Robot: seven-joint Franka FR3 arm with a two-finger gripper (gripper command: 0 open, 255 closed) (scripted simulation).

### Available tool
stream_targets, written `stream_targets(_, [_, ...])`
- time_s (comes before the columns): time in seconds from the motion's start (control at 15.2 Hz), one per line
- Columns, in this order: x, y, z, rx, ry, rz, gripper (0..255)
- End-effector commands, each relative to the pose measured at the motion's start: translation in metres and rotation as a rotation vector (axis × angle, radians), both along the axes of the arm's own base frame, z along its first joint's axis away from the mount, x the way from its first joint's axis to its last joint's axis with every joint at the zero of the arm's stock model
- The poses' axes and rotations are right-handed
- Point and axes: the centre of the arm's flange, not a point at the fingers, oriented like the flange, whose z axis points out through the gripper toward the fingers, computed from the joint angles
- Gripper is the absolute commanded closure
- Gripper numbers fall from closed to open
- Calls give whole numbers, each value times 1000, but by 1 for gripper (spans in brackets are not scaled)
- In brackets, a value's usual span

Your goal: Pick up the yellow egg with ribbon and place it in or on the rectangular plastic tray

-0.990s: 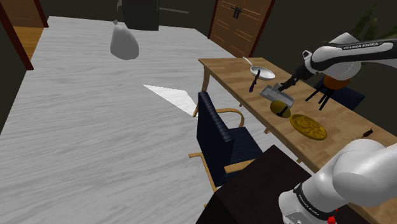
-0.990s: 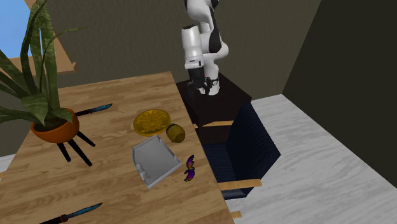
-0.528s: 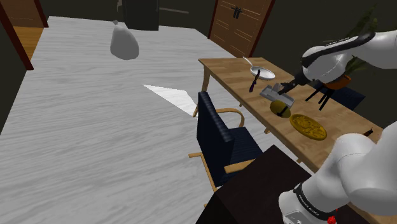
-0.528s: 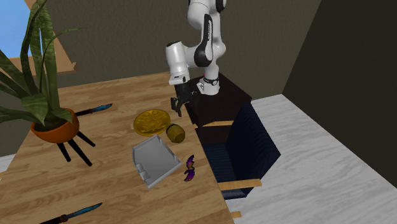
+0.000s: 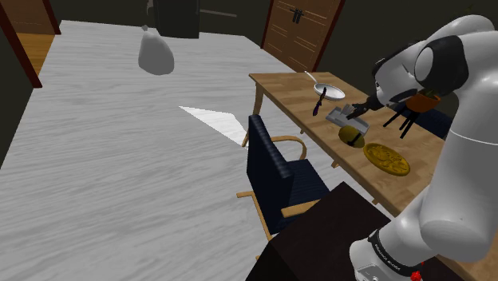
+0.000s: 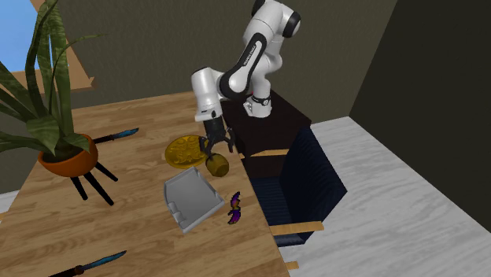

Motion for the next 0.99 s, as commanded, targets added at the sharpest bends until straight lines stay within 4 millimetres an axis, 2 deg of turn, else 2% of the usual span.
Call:
stream_targets(0.0, [6, -2, -11, 1, -3, 0, 0])
stream_targets(0.26, [15, -3, -28, 1, -3, 0, 0])
stream_targets(0.73, [15, -3, -28, 1, -3, 0, 0])
stream_targets(0.79, [15, -3, -28, 1, -3, 0, 255])
stream_targets(0.92, [15, -3, -28, 1, -3, 0, 255])
